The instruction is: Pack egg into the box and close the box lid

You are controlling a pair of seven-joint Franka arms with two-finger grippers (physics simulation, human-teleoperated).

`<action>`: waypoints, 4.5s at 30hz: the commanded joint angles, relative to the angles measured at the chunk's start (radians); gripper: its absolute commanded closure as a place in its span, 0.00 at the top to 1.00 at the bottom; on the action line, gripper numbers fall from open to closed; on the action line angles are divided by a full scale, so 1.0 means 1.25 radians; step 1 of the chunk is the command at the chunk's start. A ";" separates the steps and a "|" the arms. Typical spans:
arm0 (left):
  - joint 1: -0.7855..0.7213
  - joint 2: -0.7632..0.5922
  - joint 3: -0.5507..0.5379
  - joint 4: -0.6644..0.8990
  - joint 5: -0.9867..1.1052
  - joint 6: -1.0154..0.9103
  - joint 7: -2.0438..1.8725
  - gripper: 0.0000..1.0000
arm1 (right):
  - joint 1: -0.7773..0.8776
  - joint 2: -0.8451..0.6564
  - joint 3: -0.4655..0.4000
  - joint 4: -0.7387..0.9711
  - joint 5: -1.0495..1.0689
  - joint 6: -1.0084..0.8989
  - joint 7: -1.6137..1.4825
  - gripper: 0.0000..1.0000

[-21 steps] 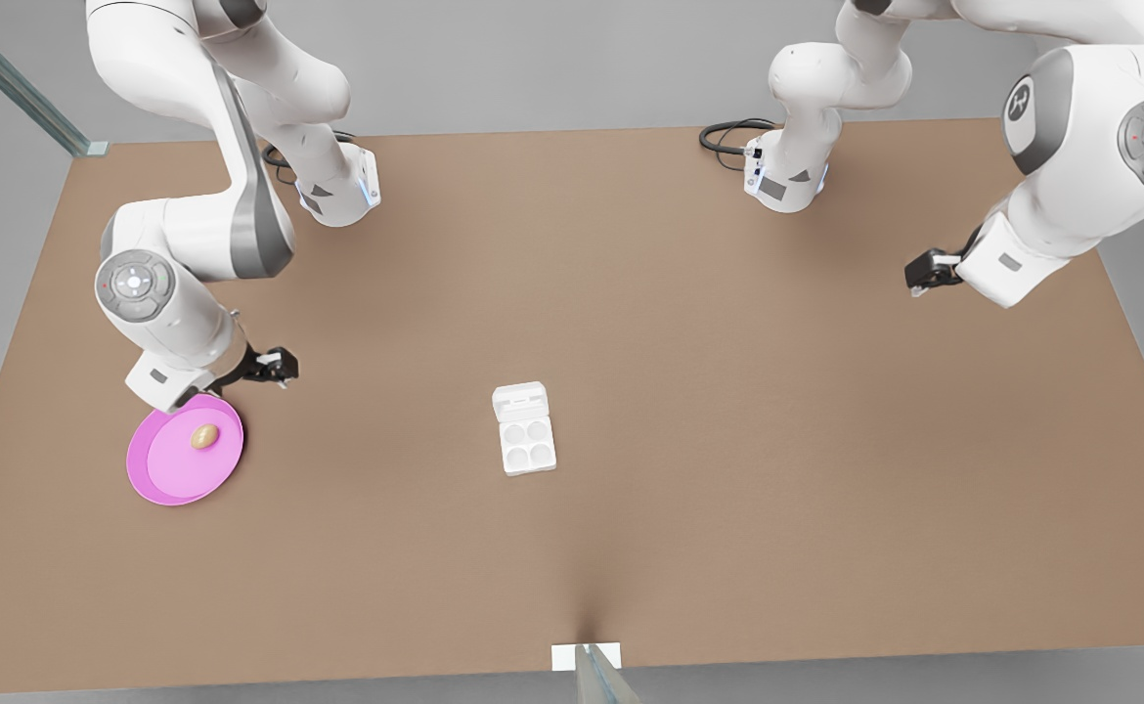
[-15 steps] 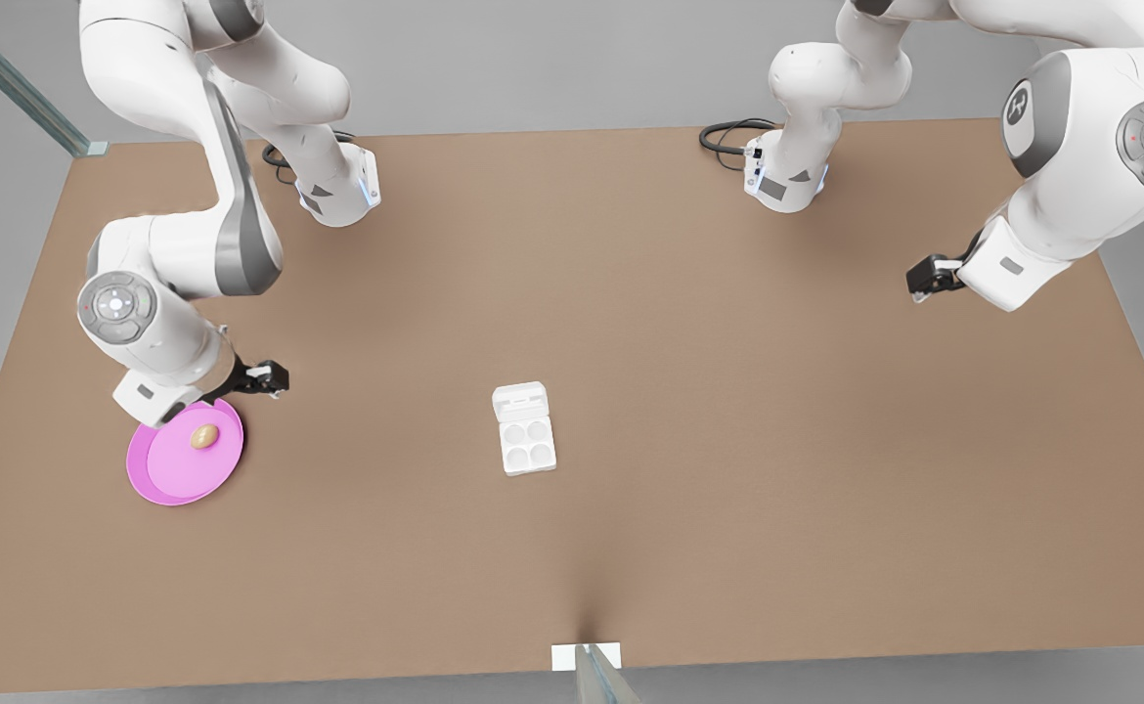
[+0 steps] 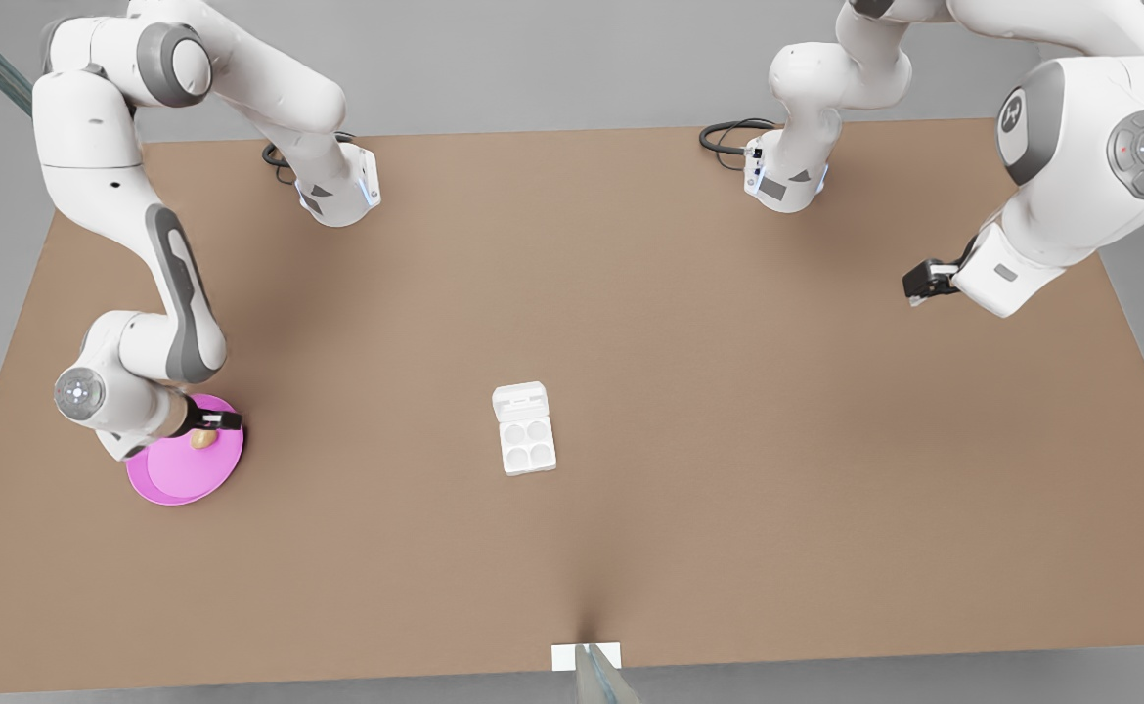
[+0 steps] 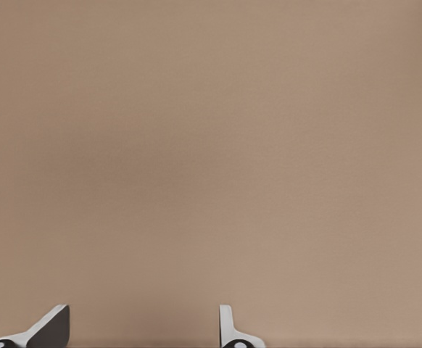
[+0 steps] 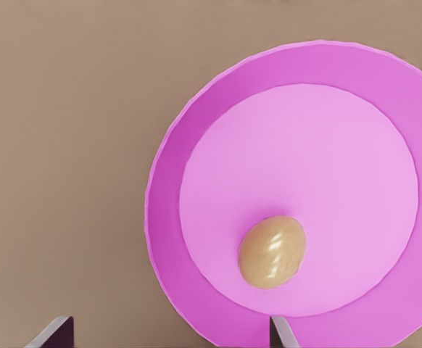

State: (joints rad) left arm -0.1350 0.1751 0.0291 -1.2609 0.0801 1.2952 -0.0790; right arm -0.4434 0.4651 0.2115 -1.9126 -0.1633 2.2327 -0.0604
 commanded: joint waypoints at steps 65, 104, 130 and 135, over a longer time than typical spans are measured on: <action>-0.031 -0.001 0.000 0.001 0.003 -0.027 -0.012 1.00 | -0.082 0.086 0.046 0.035 0.005 0.052 -0.241 0.42; -0.029 0.001 0.001 0.001 0.005 -0.047 -0.013 1.00 | 0.774 0.345 -0.026 0.563 -0.002 -0.126 0.883 0.44; -0.633 0.407 0.000 0.018 -0.360 0.622 -1.578 0.21 | 0.241 -0.217 -0.037 0.405 0.044 -0.554 0.064 1.00; -0.660 0.525 0.000 0.025 -0.280 0.850 -1.574 0.21 | 0.217 -0.217 -0.037 0.406 0.047 -0.557 0.062 1.00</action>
State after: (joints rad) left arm -0.9596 0.8179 0.0291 -1.2305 -0.3033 2.0269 -1.0390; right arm -0.1722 0.1945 0.1650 -1.4057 -0.1075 1.5670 0.3083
